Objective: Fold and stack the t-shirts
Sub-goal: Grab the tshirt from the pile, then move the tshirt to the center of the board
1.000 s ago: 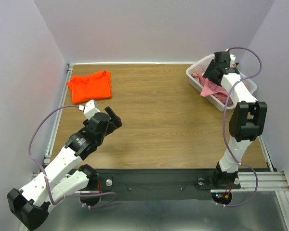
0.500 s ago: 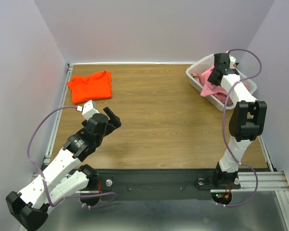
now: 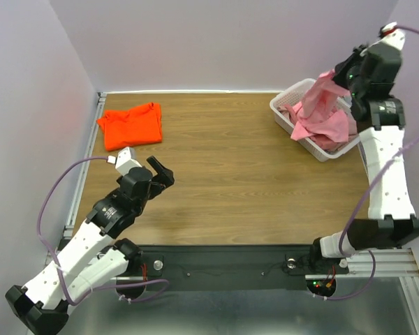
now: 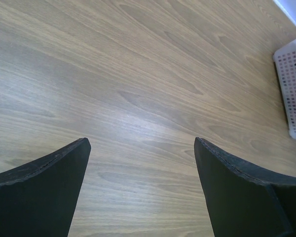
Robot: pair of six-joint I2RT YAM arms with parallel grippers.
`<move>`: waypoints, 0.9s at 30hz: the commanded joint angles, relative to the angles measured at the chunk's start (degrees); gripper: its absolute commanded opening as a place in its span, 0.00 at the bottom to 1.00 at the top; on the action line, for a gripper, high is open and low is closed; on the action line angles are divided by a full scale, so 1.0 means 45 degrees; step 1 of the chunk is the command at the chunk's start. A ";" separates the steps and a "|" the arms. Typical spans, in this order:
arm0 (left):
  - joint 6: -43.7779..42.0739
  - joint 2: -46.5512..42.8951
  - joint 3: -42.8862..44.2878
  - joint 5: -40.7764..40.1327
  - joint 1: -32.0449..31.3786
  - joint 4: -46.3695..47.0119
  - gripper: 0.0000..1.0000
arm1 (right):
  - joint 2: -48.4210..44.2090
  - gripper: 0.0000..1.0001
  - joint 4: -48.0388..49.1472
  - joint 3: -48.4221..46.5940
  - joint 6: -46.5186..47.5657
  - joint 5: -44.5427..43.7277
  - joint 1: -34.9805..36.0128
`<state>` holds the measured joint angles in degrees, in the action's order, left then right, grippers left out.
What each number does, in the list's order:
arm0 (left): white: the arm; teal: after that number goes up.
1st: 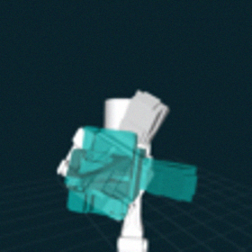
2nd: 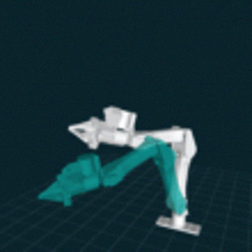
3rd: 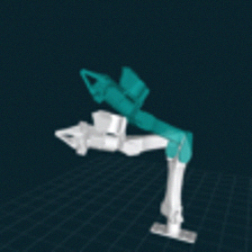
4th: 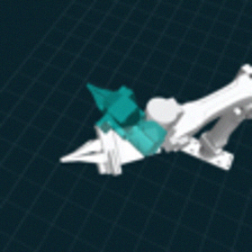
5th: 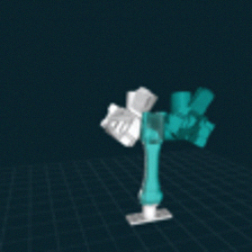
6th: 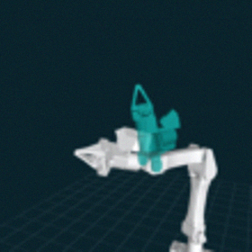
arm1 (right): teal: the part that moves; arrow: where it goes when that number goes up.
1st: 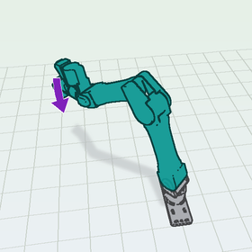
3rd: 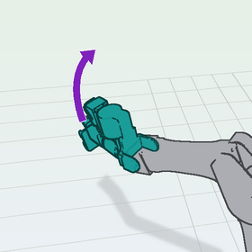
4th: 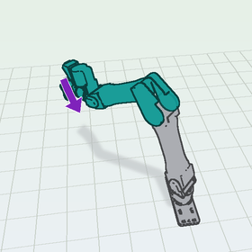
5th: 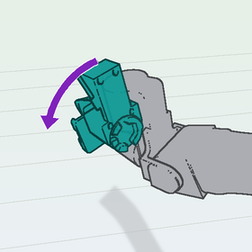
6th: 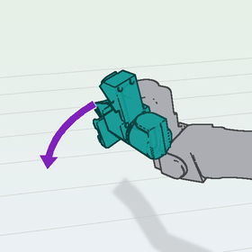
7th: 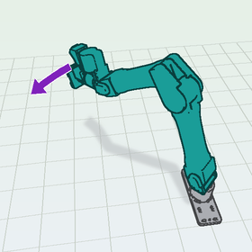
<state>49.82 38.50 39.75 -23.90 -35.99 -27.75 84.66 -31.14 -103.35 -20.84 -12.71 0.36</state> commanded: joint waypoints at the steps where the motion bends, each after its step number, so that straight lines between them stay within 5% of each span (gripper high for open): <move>1: 0.0120 -0.0566 -0.0102 0.0038 -0.0011 0.0072 0.99 | -0.0688 0.00 0.0474 -0.1425 0.0101 0.3649 -0.0022; 9: 0.0120 -0.1173 -0.0590 0.0467 -0.0011 0.0404 0.99 | 0.0129 0.00 0.0901 -0.4822 -0.2413 1.2186 -0.0002; 11: 0.0178 -0.1192 -0.0571 0.0448 -0.0011 0.0443 0.99 | 0.0326 0.00 0.1272 -0.5059 -0.2983 1.3055 0.0231; 18: 0.0276 -0.0900 -0.0844 0.0409 -0.0011 0.0736 0.99 | 0.0950 0.00 0.1255 -0.5899 -0.3006 1.2805 0.3197; 27: 0.0725 -0.0489 -0.0786 0.0409 0.0009 0.0542 0.99 | 0.4148 0.00 0.1235 -0.8979 -0.2381 1.0854 0.7787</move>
<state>51.64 36.23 36.34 -21.32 -35.99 -26.35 99.18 -29.30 -135.48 -32.95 39.20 29.23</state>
